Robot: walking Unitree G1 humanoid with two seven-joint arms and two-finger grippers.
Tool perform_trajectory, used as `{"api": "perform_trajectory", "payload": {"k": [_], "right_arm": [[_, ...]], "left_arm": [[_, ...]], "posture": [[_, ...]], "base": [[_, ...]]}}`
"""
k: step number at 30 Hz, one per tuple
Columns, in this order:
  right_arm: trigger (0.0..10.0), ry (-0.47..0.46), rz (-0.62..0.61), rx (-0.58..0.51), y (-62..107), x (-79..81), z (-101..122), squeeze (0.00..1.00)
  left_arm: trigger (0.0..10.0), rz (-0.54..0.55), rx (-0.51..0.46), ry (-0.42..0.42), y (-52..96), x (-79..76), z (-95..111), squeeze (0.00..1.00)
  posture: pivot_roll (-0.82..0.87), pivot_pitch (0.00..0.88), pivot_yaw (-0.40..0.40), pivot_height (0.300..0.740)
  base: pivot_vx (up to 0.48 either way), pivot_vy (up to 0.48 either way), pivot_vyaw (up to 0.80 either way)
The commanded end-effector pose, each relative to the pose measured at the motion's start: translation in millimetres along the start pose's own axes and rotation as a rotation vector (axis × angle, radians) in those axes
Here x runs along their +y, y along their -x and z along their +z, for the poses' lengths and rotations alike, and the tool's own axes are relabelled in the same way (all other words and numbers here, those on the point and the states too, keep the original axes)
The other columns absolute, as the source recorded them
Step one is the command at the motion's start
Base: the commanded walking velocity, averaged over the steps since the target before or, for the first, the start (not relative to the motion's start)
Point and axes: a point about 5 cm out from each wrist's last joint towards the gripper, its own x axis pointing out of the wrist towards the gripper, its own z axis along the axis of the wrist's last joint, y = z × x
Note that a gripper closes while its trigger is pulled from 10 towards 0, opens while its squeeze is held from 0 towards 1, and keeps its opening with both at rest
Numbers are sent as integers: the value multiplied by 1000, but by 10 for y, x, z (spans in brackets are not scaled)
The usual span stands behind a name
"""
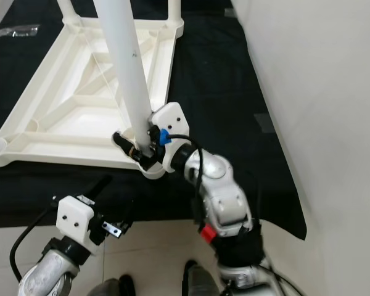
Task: Building children table
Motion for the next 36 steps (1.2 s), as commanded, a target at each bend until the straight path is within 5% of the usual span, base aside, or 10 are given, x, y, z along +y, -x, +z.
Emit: {"api": "perform_trajectory", "payload": {"k": [1, 11, 12, 14, 27, 31, 32, 33, 34, 36], "right_arm": [[10000, 40, 129, -26, 11, -13, 44, 0], [10000, 87, 281, -95, -3, -385, 402, 0], [1137, 90, 332, -112, -11, -395, 463, 0], [0, 85, 403, -129, -2, -395, 514, 0], [0, 79, 530, -84, 83, -426, 403, 0], [0, 32, 333, 56, 34, -292, 38, 0], [0, -70, 36, 219, -32, -205, -308, 0], [0, -75, -165, 371, 27, 87, -631, 0], [0, -75, -165, 371, 27, 87, -631, 0], [0, -139, -378, 473, 123, 536, -840, 0]], "left_arm": [[10000, -5, 37, -2, 40, -18, -47, 0], [10000, 1, 36, -2, 52, -30, -35, 0], [10000, 2, 35, -2, 51, -31, -32, 0], [10000, 3, 35, -2, 50, -30, -29, 0], [10000, 5, 36, -3, 45, -31, -35, 0], [10000, 7, 37, -2, 58, -38, -41, 0], [10000, 9, 37, -2, 66, -35, -41, 0], [10000, 11, 37, -3, 72, -31, -39, 0], [10000, 11, 37, -3, 72, -31, -39, 0], [10000, 8, 39, -3, 67, -15, -39, 0]], "posture": [[75, 275, -13, 740], [92, 278, -24, 740], [96, 280, -28, 740], [96, 279, -29, 740], [82, 276, -32, 740], [69, 274, -51, 740], [64, 277, -50, 740], [58, 280, -44, 740], [58, 280, -44, 740], [57, 288, -36, 740]], "base": [[0, 0, 0], [0, 0, 0], [0, 0, 0], [0, 0, 0], [0, 0, 0], [0, 0, 0], [0, 0, 0], [0, 0, 0], [0, 0, 0], [0, 0, 0]]}}
